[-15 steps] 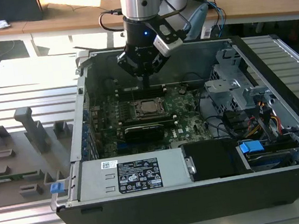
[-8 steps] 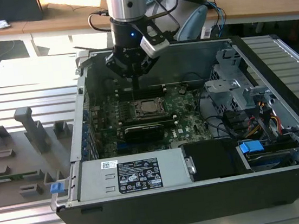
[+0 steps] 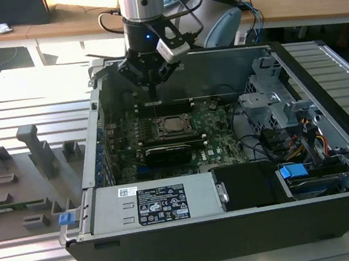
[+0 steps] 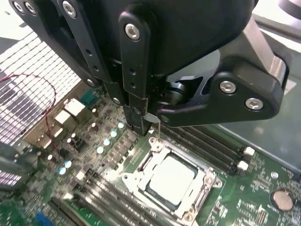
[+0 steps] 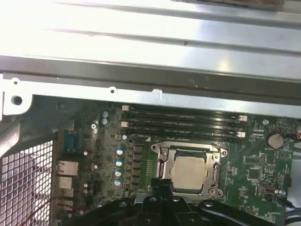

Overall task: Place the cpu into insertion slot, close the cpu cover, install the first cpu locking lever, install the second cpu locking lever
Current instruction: 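Install the first cpu locking lever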

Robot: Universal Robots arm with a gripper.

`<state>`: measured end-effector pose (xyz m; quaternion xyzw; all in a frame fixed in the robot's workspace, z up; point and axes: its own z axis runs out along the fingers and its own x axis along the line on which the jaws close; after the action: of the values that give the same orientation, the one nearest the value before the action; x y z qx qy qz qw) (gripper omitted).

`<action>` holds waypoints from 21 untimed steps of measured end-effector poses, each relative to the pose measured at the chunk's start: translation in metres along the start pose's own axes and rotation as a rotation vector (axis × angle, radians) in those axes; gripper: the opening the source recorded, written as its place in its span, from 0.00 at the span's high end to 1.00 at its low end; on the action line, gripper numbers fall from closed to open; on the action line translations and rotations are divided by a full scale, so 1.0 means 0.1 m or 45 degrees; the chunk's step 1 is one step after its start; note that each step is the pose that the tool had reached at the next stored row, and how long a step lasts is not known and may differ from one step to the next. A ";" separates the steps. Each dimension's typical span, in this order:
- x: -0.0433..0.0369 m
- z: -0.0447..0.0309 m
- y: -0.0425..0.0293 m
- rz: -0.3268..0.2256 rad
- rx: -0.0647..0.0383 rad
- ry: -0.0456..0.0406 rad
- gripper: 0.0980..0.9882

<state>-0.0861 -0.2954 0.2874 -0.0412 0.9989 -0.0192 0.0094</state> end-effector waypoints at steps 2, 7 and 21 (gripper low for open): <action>0.037 0.000 0.039 0.000 -0.009 -0.001 0.99; 0.078 0.037 0.100 0.001 -0.014 -0.001 0.99; 0.009 0.179 0.180 0.000 -0.015 -0.001 0.99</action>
<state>-0.0881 -0.2783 0.2688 -0.0411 0.9990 -0.0134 0.0096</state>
